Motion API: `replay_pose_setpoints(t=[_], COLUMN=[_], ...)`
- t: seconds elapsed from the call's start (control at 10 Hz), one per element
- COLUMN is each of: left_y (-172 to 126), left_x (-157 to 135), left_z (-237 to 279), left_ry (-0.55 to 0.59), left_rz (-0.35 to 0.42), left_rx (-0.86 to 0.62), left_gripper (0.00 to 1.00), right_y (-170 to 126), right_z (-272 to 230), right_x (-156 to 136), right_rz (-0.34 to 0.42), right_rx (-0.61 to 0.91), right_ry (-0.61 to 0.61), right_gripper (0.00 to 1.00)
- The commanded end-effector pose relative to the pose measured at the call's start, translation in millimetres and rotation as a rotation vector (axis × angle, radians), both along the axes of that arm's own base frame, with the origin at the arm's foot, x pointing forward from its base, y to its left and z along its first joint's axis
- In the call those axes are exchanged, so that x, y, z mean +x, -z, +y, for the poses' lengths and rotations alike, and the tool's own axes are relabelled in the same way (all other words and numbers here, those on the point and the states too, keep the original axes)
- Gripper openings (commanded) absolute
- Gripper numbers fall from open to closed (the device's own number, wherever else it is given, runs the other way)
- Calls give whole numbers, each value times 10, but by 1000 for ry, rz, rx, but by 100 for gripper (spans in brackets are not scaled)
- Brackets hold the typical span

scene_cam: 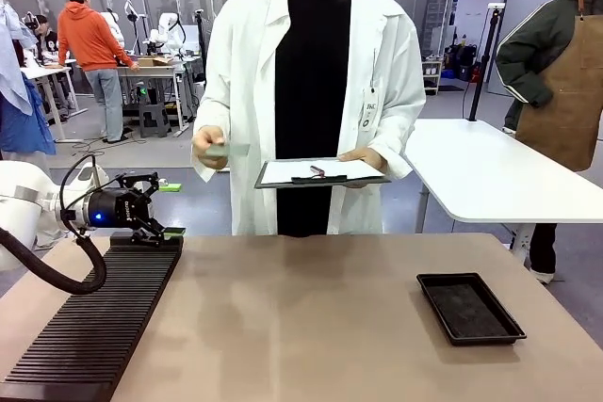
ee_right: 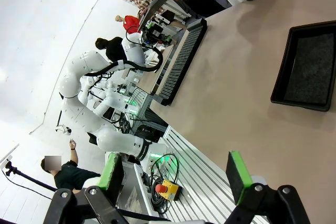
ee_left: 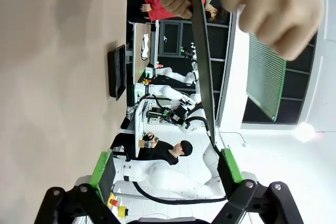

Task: Inspect the PCB.
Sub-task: Pick up the Blank PCB that the human is holding.

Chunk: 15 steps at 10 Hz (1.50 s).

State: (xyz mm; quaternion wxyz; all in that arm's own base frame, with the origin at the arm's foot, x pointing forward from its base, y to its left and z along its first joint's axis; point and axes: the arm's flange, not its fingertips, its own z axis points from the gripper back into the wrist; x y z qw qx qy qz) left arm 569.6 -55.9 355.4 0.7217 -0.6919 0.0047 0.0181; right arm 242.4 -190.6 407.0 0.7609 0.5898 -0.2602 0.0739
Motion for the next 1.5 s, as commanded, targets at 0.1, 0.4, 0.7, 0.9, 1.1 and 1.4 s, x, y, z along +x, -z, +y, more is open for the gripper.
replay_pose_setpoints(t=[0.1,0.4,0.7,0.9,1.1,1.4], left_y=[-2,-2,-2,0,-140,-214], left_x=[7,7,7,0,-220,-844], left_z=[-6,-6,-6,1,120,823], left_ry=[-5,-5,-5,0,43,53], left_rz=[2,2,2,0,-62,-114], left_rx=[6,6,6,0,64,-57], left_gripper=[100,100,100,100,100,100], right_y=[-31,-31,-31,-31,-31,-31], right_z=[-15,-15,-15,-15,-15,-15], right_x=[8,8,8,8,8,8], right_rz=[-12,-12,-12,-12,-12,-12], right_rx=[10,10,10,10,10,10], right_ry=[3,3,3,3,3,3], right_gripper=[100,100,100,100,100,100])
